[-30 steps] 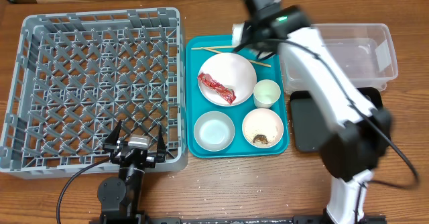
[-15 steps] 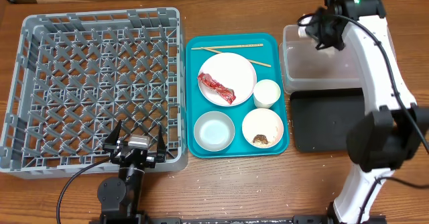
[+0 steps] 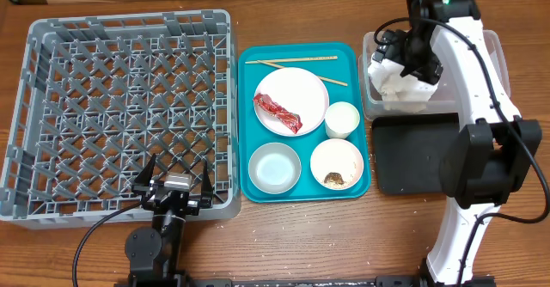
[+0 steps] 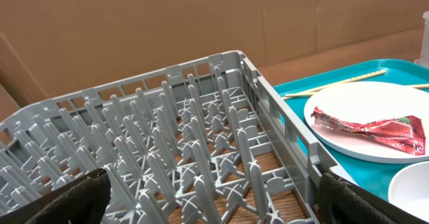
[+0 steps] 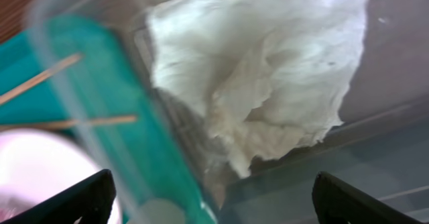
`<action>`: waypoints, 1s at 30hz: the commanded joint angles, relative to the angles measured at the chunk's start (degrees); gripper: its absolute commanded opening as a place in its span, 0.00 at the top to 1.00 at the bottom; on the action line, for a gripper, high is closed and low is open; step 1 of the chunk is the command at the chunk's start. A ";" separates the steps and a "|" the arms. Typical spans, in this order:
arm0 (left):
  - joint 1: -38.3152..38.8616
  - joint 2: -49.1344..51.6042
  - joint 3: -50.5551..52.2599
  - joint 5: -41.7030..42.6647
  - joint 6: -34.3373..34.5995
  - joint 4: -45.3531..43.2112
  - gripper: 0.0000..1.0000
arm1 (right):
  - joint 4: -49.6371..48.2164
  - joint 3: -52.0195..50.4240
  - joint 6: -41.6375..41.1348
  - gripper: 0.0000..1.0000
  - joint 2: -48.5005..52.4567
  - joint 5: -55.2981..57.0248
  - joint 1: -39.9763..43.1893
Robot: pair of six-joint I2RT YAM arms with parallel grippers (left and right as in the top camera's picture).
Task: Sort waste into correct bins and load items into the dishwasher
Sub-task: 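Carry the tissue right and drop it into the clear bin, then move right gripper to the plate and grasp the red wrapper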
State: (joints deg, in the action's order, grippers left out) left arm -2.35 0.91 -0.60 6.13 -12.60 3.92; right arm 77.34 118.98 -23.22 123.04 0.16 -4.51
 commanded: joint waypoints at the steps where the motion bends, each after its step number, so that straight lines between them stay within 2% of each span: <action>1: -0.31 -0.26 0.33 -0.33 -0.48 0.07 0.00 | 1.20 5.33 13.16 0.06 -5.40 -9.88 -3.65; 5: -0.31 -0.26 0.33 -0.33 -0.48 0.07 0.00 | 1.88 4.96 20.15 0.06 -5.88 -9.57 -10.58; 10: -0.31 -0.26 0.33 -0.33 -0.48 0.07 0.00 | 0.26 1.27 25.14 0.06 -4.33 -7.52 -19.23; 15: -0.31 -0.26 0.33 -0.33 -0.48 0.07 0.00 | -4.94 -5.25 30.45 0.06 -3.65 -7.26 -25.57; 23: -0.31 -0.26 0.33 -0.33 -0.48 0.07 0.00 | -19.82 -16.76 35.52 0.05 -3.65 -4.79 -28.37; 30: -0.31 -0.26 0.33 -0.33 -0.48 0.07 0.00 | -31.02 -24.52 35.69 0.05 -3.63 -4.81 -28.37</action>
State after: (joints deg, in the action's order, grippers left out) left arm -2.35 0.91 -0.58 6.13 -12.62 3.92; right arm 48.56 96.66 11.35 118.91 -5.08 -33.04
